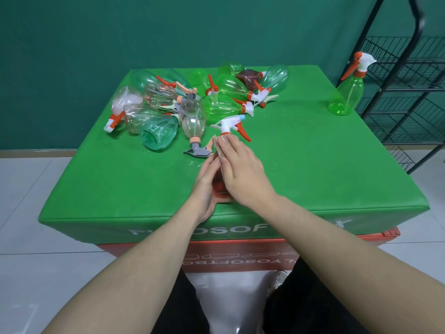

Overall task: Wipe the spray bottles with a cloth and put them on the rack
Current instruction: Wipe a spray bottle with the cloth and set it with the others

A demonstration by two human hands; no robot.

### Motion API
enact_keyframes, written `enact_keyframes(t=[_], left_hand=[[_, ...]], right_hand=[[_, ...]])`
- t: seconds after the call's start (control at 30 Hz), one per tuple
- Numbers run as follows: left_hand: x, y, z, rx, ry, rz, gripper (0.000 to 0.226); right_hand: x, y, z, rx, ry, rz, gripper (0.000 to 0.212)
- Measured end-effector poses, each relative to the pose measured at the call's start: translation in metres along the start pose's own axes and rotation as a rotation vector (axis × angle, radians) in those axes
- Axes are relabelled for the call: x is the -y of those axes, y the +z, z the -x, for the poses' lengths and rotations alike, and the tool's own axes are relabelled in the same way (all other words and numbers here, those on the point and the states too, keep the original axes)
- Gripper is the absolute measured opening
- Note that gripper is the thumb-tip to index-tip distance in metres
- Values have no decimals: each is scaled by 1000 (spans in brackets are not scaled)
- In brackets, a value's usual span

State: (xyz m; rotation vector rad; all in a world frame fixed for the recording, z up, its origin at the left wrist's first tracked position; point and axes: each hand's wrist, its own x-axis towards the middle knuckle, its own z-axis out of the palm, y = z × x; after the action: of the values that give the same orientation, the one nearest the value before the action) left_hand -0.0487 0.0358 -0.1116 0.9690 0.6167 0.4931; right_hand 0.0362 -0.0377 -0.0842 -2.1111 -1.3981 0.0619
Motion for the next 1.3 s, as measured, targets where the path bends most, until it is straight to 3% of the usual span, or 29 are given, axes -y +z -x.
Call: enact_keyframes(t=[0.13,0.27,0.57,0.8,0.93,1.1,1.3], left_hand=[[-1,-2,1,11,-35,3,59],[0,-5,-1,-2,-40,-2,31],[6,-4,-3,-95,-42,-12,50],[5,2,1,-165,31,-47,45],[3,4,4,-144,59,-60,34],[1,3,4,-96,40,-39,44],[-3,5,8,-19,17,-66,38]], right_hand=[[1,-8,-21,52,31,-136,50],[3,-12,-27,50,201,-310,49],[1,3,8,12,39,-62,56],[1,8,46,48,-2,69,59],[-1,7,57,69,-1,46,59],[-3,3,42,45,15,34,60],[-2,-2,0,38,96,-67,66]])
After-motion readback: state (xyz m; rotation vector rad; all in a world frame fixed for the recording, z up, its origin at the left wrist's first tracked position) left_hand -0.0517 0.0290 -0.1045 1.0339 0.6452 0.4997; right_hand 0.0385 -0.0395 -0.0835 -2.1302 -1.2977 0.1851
